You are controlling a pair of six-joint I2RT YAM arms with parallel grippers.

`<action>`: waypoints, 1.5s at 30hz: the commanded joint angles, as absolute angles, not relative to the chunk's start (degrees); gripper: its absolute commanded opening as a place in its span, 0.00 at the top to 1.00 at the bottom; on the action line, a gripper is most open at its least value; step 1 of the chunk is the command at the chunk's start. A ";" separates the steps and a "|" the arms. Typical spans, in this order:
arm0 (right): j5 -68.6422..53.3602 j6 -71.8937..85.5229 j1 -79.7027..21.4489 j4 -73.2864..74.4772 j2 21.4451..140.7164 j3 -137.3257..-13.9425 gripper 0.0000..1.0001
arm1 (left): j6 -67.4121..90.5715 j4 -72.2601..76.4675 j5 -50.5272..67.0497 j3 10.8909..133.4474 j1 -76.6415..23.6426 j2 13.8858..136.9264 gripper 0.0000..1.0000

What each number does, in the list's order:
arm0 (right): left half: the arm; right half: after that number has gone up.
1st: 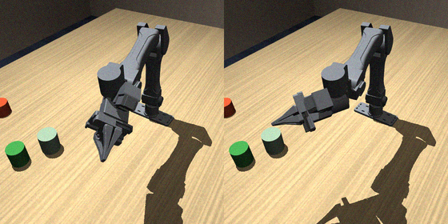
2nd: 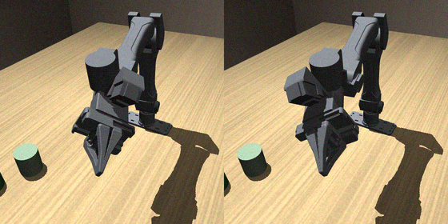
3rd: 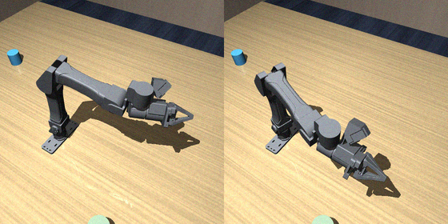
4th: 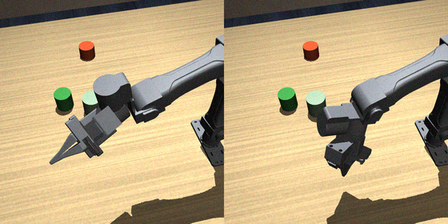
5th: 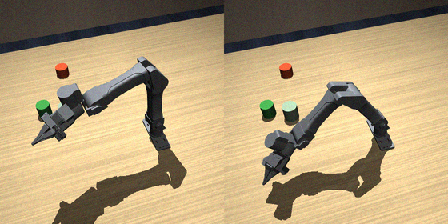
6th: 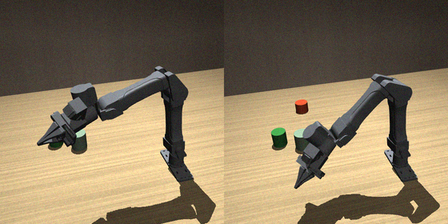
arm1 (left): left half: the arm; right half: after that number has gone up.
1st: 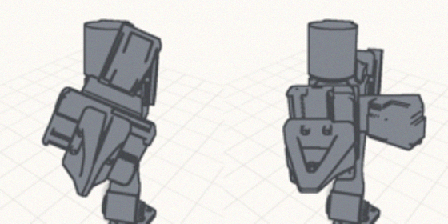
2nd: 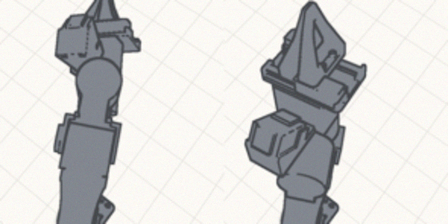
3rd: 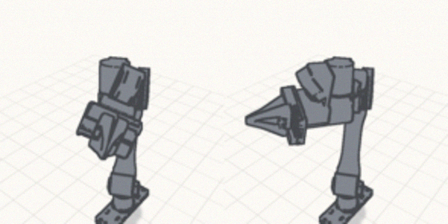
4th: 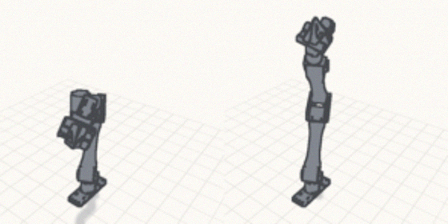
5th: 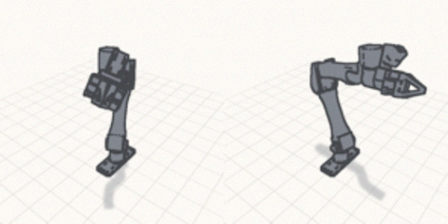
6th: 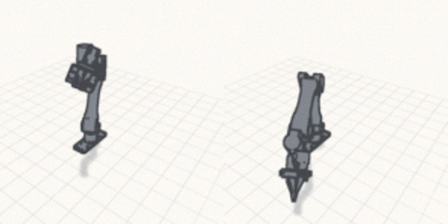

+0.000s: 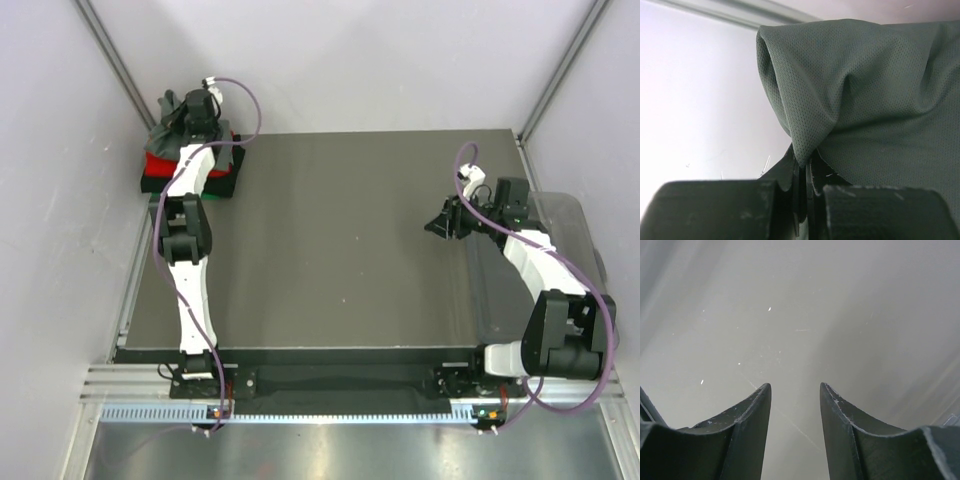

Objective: Fold and stack the t-shirts
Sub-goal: Neatly place the folded tshirt to the corner, then reset both grippers

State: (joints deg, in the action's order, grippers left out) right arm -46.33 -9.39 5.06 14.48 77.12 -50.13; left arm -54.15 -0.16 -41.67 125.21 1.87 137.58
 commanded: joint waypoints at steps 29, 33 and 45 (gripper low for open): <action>-41.23 -10.37 4.83 10.46 65.66 -49.22 0.43 | -13.48 -25.00 -26.83 113.39 -18.10 110.42 0.01; -32.55 -9.75 3.60 8.63 60.22 -48.96 0.01 | -7.13 -32.87 -17.52 106.12 -18.81 103.02 0.01; -9.22 -6.75 2.64 12.22 57.40 -49.32 0.00 | -2.99 -15.29 -8.96 62.52 -17.24 63.12 0.01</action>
